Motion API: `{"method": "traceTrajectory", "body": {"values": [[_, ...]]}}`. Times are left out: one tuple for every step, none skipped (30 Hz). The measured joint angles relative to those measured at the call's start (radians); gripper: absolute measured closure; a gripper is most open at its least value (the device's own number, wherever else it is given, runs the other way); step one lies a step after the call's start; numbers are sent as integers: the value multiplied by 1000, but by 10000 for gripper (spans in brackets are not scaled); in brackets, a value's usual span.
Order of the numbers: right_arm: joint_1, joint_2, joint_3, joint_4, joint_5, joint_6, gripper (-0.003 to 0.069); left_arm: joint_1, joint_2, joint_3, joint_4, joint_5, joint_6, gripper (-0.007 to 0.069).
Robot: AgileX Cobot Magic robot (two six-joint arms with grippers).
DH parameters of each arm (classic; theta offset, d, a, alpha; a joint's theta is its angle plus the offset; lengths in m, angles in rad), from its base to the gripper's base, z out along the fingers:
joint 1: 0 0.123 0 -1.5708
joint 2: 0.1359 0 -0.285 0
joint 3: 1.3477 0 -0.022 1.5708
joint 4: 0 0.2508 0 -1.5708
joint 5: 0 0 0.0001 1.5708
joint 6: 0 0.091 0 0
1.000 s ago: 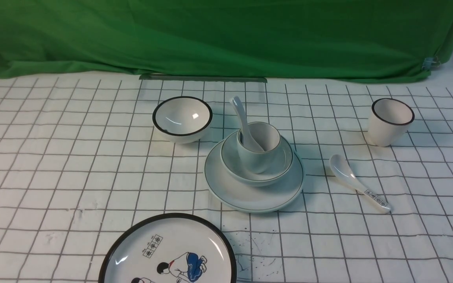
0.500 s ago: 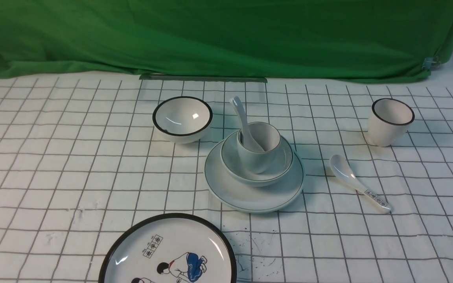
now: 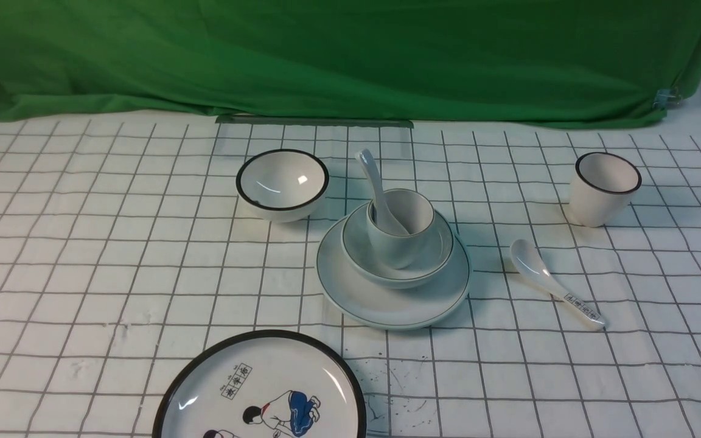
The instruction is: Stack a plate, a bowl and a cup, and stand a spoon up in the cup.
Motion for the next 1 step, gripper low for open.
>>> {"method": "traceTrajectory", "body": {"values": [[0, 0, 0, 0, 0, 0, 424, 0, 0, 0, 0, 0, 0, 621]]}}
